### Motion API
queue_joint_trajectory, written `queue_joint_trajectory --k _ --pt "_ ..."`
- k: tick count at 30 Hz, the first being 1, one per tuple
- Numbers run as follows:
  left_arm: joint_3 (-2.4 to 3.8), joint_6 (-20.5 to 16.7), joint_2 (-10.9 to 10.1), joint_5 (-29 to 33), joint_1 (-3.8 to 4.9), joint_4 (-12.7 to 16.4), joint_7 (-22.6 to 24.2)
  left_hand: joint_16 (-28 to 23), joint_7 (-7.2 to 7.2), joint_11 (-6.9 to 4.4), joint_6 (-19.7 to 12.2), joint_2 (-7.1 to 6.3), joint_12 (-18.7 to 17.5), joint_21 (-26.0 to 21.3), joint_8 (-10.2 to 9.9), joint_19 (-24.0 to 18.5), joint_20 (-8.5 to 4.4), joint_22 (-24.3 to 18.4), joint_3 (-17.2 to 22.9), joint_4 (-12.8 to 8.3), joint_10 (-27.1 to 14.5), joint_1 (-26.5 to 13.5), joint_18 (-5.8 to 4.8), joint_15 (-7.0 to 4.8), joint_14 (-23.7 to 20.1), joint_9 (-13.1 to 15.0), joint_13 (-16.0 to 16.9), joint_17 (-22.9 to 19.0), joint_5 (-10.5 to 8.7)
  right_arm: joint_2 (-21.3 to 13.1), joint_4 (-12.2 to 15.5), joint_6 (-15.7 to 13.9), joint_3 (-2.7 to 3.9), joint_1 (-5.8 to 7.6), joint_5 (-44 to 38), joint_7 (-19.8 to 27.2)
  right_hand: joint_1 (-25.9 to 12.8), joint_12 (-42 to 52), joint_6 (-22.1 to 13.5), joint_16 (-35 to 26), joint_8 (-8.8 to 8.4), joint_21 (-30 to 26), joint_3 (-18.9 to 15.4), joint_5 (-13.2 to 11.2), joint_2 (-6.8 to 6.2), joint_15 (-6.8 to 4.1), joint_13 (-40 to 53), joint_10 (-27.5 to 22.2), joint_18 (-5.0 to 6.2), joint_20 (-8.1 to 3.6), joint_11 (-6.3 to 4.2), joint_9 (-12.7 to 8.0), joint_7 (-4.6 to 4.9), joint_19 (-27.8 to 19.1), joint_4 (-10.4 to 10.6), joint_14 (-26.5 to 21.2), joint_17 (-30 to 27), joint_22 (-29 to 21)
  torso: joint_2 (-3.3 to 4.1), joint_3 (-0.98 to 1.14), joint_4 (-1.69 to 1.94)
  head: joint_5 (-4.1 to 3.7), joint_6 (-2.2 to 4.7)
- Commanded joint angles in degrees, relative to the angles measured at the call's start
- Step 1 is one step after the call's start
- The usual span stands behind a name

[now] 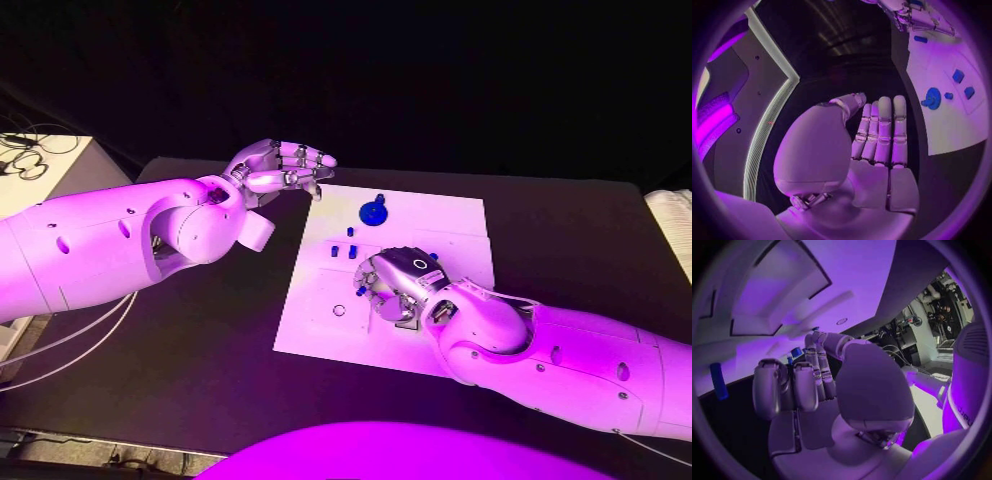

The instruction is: Assemble the parts on the task board

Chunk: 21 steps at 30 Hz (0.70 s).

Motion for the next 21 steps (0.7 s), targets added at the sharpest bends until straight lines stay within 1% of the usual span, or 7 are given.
queue_joint_trajectory --k 1,5,8,10,12,16,21 --pt "0.05 0.6 0.0 0.2 0.03 0.2 0.2 -0.1 -0.09 -0.02 -0.3 0.05 0.1 -0.2 0.2 0.4 0.08 -0.1 -0.2 -0.1 -0.3 0.6 0.32 -0.01 0.0 0.0 -0.1 0.0 0.04 0.2 -0.1 2.7 -0.14 -0.14 -1.4 -1.2 -0.4 0.4 0.5 0.1 0.17 -0.3 0.2 0.3 0.51 -0.35 0.0 0.2 0.52 -0.38 0.13 0.1 0.04 2.4 0.0 2.6 -0.1 8.7 -0.01 0.01 0.0 -0.08 -0.01" --pt "0.05 0.7 0.0 0.2 0.04 0.2 0.1 -0.1 -0.09 -0.02 -0.3 0.05 0.1 -0.2 0.2 0.4 0.08 -0.1 -0.2 -0.1 -0.3 0.6 0.32 -0.01 0.0 0.0 -0.1 0.0 0.04 0.4 -0.3 3.2 -0.2 -0.13 -1.5 -1.1 -1.6 0.3 0.1 0.1 0.0 -0.6 -0.3 0.2 0.11 -0.17 -0.3 -0.2 0.57 -0.26 0.31 0.3 0.24 2.3 -0.2 2.5 -0.2 8.6 0.02 0.02 0.03 -0.16 0.02" --pt "0.05 0.7 0.0 0.2 0.04 0.2 0.1 -0.1 -0.09 -0.02 -0.3 0.05 0.1 -0.2 0.2 0.4 0.08 -0.1 -0.2 -0.1 -0.3 0.6 0.32 -0.01 0.0 0.0 -0.1 0.0 0.04 0.6 -0.4 2.8 -0.25 -0.13 -1.3 -0.4 -3.3 0.2 -0.6 0.1 -0.36 -1.1 -1.9 0.1 -0.98 0.07 -0.6 -1.1 0.65 -0.05 0.55 0.5 0.35 2.2 0.0 2.5 -0.4 8.4 -0.04 0.0 0.03 -0.16 0.01" --pt "0.05 0.7 0.0 0.2 0.04 0.2 0.1 -0.1 -0.09 -0.02 -0.3 0.05 0.1 -0.2 0.2 0.4 0.08 -0.1 -0.2 -0.1 -0.3 0.6 0.32 -0.01 0.0 0.0 -0.1 0.0 0.04 0.6 -0.5 2.4 -0.27 -0.13 -1.2 0.1 -4.5 0.2 -1.7 0.0 -1.13 -1.7 -2.8 0.1 -1.95 0.27 -0.9 -2.3 0.75 0.14 0.79 0.4 0.4 2.0 0.2 2.4 -0.6 8.1 -0.04 0.0 0.0 -0.15 -0.01" --pt "0.05 0.7 0.0 0.2 0.04 0.2 0.0 -0.1 -0.09 -0.02 -0.3 0.05 0.1 -0.2 0.2 0.4 0.08 -0.1 -0.2 -0.1 -0.3 0.6 0.32 -0.01 0.0 0.0 -0.1 0.0 0.04 0.6 -0.5 2.0 -0.3 -0.13 -1.0 0.5 -4.9 0.3 -2.8 -0.2 -1.88 -2.8 -3.2 0.2 -2.52 0.4 -1.2 -3.6 0.96 0.27 0.95 0.2 0.28 1.7 0.2 2.3 -0.9 7.7 -0.05 0.0 -0.03 -0.15 -0.03" --pt "0.05 0.8 0.0 0.2 0.04 0.2 0.0 -0.2 -0.1 -0.04 -0.3 0.16 0.2 -0.3 0.2 0.4 0.07 -0.1 -0.2 -0.1 -0.3 0.7 0.32 -0.02 0.0 0.0 -0.1 -0.1 0.05 0.6 -0.5 1.3 -0.33 -0.13 -0.7 1.0 -5.0 0.3 -3.6 -0.2 -2.66 -4.9 -3.5 0.2 -3.05 0.67 -1.5 -6.0 1.36 0.5 1.28 0.1 0.29 1.1 0.0 2.2 -1.2 6.6 -0.09 0.0 -0.05 -0.18 -0.05" --pt "0.05 0.9 0.0 0.2 0.04 0.2 -0.1 -0.2 -0.1 -0.04 -0.3 0.16 0.2 -0.3 0.2 0.4 0.07 -0.1 -0.2 -0.1 -0.3 0.7 0.32 -0.02 0.0 0.0 -0.1 -0.1 0.05 0.3 -0.4 -0.1 -0.35 -0.13 -0.5 1.1 -4.8 0.4 -4.1 -0.4 -3.15 -5.9 -3.7 0.2 -3.22 0.83 -1.5 -7.3 1.53 0.66 1.51 0.0 0.34 0.8 -0.2 2.1 -1.5 6.2 -0.08 0.03 -0.01 -0.29 0.08"
